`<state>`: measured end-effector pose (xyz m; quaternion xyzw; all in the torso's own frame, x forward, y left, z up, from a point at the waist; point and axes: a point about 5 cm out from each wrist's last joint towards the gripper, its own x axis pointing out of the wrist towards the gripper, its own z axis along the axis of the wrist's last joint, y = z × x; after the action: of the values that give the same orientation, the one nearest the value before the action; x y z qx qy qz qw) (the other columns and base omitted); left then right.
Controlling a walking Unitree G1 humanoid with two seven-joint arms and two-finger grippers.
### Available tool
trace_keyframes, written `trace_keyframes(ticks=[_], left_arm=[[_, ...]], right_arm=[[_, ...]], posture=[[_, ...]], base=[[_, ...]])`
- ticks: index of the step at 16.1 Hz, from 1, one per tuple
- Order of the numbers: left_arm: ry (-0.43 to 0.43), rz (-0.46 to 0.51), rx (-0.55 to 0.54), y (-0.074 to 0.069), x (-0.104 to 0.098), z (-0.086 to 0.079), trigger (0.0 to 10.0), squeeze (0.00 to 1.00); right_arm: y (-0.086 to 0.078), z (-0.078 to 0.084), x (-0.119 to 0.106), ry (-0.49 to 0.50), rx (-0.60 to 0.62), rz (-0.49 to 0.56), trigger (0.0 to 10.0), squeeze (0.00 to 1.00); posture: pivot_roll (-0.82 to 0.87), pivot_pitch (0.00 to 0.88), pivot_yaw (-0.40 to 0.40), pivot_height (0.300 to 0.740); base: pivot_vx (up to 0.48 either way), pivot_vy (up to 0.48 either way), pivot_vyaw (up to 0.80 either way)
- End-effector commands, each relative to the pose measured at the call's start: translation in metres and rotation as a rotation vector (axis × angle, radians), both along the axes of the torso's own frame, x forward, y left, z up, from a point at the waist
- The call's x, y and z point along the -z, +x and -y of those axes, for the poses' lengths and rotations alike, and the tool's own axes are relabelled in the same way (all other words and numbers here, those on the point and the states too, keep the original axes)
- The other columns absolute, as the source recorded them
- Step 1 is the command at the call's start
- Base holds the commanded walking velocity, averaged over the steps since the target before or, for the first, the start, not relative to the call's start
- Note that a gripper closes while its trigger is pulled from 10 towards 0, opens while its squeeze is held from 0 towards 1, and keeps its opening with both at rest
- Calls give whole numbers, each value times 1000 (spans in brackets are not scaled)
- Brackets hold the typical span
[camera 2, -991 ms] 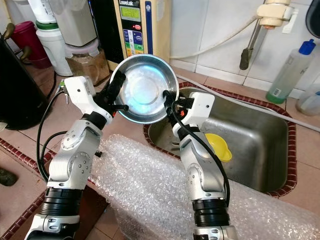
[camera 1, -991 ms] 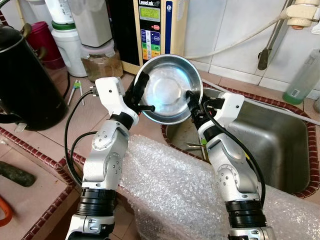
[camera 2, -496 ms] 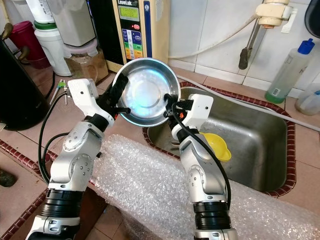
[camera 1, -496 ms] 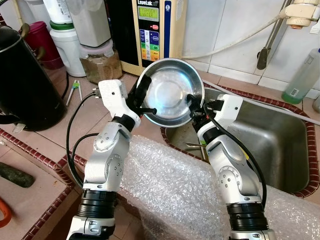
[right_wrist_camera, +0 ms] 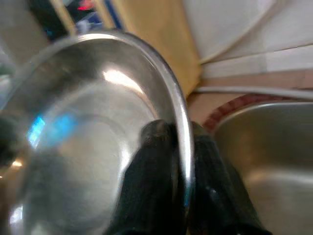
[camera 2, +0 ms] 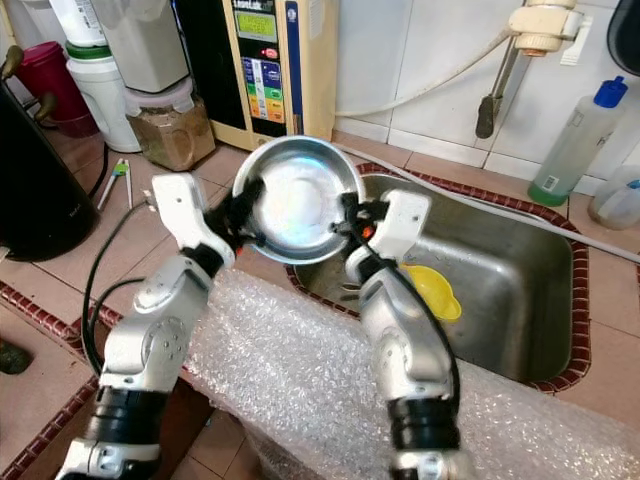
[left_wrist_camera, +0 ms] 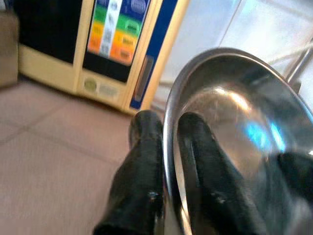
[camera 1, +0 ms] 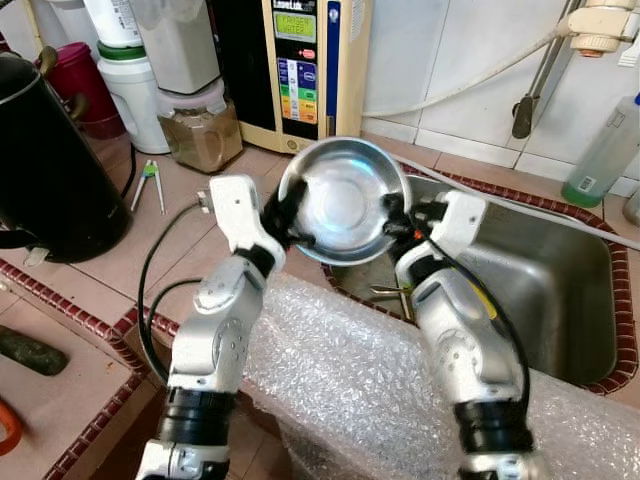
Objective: Kitchen organization
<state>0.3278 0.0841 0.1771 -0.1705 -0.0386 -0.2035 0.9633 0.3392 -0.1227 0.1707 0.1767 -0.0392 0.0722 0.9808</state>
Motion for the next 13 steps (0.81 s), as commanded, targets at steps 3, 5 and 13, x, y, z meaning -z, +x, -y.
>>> trace_keyframes(ticks=[3, 5, 13], left_arm=[[46, -22, 80, -4, 1, 9, 10000, 1000], [96, -84, 145, -8, 10, 11, 10000, 1000], [276, -193, 311, -23, 32, 11, 10000, 1000]], right_arm=[[5, 24, 23, -38, 161, -124, 0, 0], [8, 35, 31, -70, 236, -167, 0, 0], [6, 81, 65, -136, 530, -338, 0, 0]], posture=[[35, 84, 37, 740], [40, 86, 42, 740], [56, 98, 58, 740]], base=[[0, 0, 0], [0, 0, 0], [0, 0, 0]])
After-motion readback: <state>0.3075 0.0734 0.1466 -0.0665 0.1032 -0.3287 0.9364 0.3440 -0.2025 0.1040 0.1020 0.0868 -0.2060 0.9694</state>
